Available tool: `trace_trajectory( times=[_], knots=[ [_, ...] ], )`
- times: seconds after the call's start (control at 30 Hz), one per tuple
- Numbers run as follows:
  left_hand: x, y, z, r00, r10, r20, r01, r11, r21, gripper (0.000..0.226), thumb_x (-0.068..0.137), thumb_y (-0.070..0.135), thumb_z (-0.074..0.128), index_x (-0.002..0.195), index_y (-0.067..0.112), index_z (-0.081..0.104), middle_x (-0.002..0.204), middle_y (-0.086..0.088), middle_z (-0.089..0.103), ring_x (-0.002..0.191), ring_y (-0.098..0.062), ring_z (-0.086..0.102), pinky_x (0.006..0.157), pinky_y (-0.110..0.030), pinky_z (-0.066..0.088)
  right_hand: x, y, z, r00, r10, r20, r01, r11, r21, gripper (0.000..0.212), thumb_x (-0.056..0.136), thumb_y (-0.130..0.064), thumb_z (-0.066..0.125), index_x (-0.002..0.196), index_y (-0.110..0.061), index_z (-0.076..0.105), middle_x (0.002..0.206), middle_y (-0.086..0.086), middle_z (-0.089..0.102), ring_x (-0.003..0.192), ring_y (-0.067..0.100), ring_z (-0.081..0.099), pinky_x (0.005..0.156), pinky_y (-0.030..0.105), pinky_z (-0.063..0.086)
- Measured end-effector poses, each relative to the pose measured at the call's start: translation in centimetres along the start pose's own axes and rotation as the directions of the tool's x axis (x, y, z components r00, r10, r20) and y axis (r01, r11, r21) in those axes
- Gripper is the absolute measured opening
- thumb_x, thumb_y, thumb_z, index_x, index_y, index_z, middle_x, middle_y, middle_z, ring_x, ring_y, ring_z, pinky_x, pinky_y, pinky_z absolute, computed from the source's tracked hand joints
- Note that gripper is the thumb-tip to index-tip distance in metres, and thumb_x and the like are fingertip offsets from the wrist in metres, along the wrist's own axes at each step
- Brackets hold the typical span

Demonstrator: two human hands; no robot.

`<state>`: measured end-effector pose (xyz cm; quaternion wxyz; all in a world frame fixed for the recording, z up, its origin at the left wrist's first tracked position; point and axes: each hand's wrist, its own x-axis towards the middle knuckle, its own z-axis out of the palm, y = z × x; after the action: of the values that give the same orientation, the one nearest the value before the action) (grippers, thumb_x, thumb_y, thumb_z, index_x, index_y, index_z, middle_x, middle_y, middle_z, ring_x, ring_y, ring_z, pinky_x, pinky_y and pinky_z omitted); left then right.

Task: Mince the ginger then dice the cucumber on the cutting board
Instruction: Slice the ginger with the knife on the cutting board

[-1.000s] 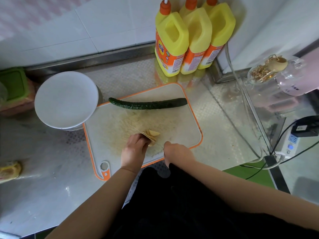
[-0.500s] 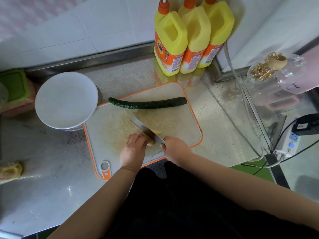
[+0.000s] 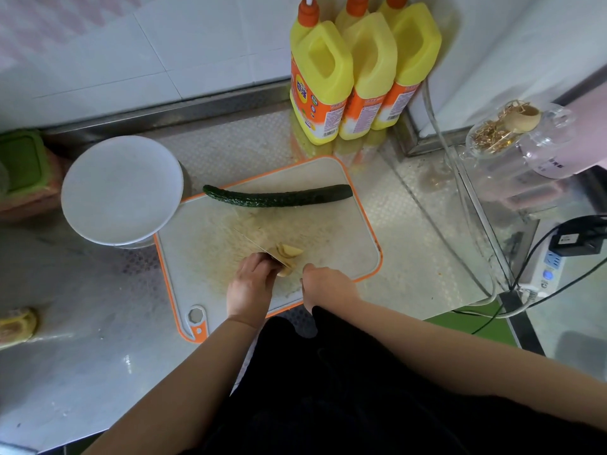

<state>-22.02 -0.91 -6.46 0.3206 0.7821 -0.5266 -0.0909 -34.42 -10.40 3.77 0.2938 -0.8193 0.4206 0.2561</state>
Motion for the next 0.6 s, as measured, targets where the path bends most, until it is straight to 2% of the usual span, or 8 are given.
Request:
trace_trajectory(
  times=[0.27,0.37,0.47,0.6],
  knots=[
    [0.1,0.1,-0.2,1.0,0.001,0.005,-0.001,1.0,0.018,0.023,0.087,0.024,0.055,0.083,0.01,0.072,0.091,-0.004,0.064,0.085,-0.019,0.054,0.056,-0.03,0.049,1.1,-0.7,0.1,1.0,0.006,0.028,-0.007,1.0,0.027,0.028,0.095,-0.006,0.04,0.121,-0.001,0.051,0.118,0.016,0.06,0.111,0.034,0.057,0.08,0.036,0.044],
    [0.2,0.0,-0.4,1.0,0.025,0.006,-0.025,1.0,-0.001,0.023,0.089,0.021,0.053,0.083,0.009,0.071,0.087,-0.004,0.062,0.082,-0.021,0.056,0.06,-0.032,0.05,1.7,0.2,-0.1,1.0,0.024,0.016,-0.025,0.994,0.103,0.024,0.098,-0.017,0.042,0.115,-0.006,0.056,0.111,0.015,0.062,0.105,0.032,0.06,0.076,0.033,0.043],
    [0.2,0.1,-0.5,0.999,0.053,-0.012,-0.053,0.999,0.002,0.022,0.088,0.018,0.052,0.081,0.008,0.071,0.085,-0.004,0.063,0.083,-0.017,0.054,0.066,-0.025,0.047,1.8,0.8,-1.0,0.999,-0.019,0.032,0.013,0.985,0.172,0.03,0.101,-0.025,0.041,0.119,-0.007,0.057,0.113,0.016,0.061,0.107,0.031,0.057,0.085,0.035,0.043],
    [0.3,0.0,-0.6,1.0,0.025,0.014,-0.025,0.999,0.032,0.024,0.088,0.025,0.053,0.082,0.011,0.071,0.086,-0.001,0.064,0.082,-0.015,0.053,0.055,-0.027,0.046,1.5,0.6,-0.6,1.0,-0.004,-0.004,0.004,0.992,0.127,0.027,0.099,-0.027,0.042,0.112,-0.008,0.055,0.106,0.014,0.063,0.1,0.031,0.061,0.08,0.037,0.047]
  ],
)
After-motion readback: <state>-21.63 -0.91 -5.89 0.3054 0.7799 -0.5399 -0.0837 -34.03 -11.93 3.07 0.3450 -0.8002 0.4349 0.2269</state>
